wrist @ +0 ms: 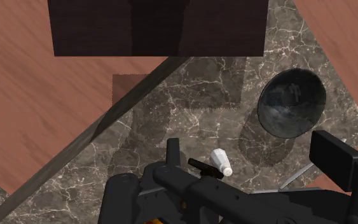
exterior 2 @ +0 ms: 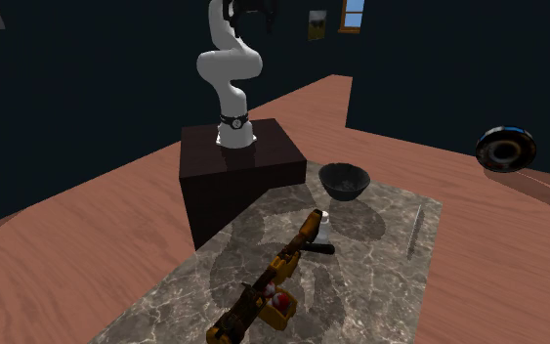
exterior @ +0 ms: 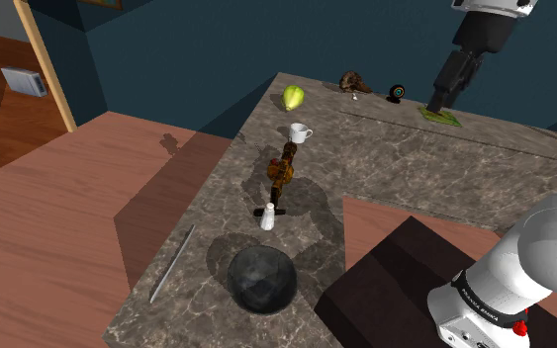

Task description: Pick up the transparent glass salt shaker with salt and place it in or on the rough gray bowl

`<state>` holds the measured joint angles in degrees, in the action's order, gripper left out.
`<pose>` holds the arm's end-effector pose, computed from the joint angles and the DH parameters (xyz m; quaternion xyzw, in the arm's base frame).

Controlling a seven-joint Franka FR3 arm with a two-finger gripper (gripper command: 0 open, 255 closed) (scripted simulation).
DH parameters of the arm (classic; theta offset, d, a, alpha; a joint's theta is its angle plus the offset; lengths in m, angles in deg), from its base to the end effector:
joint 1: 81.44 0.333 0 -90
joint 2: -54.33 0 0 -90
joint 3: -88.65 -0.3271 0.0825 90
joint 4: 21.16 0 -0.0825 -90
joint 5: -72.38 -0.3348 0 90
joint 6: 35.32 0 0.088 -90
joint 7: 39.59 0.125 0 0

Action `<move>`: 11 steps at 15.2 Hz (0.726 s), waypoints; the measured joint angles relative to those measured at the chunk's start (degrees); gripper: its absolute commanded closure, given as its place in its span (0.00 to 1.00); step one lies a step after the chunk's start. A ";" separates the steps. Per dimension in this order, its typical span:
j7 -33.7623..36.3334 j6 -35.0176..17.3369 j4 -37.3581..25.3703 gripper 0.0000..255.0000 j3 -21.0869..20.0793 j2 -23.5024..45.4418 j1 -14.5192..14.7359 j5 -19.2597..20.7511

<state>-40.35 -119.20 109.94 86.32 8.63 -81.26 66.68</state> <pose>0.2345 0.0285 0.6024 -0.9989 -0.0268 0.0138 0.0348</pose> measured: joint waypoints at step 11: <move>2.99 -17.72 9.06 0.00 -3.97 8.08 0.33 -2.59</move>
<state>-37.37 -136.93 119.00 82.36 16.71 -80.93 64.09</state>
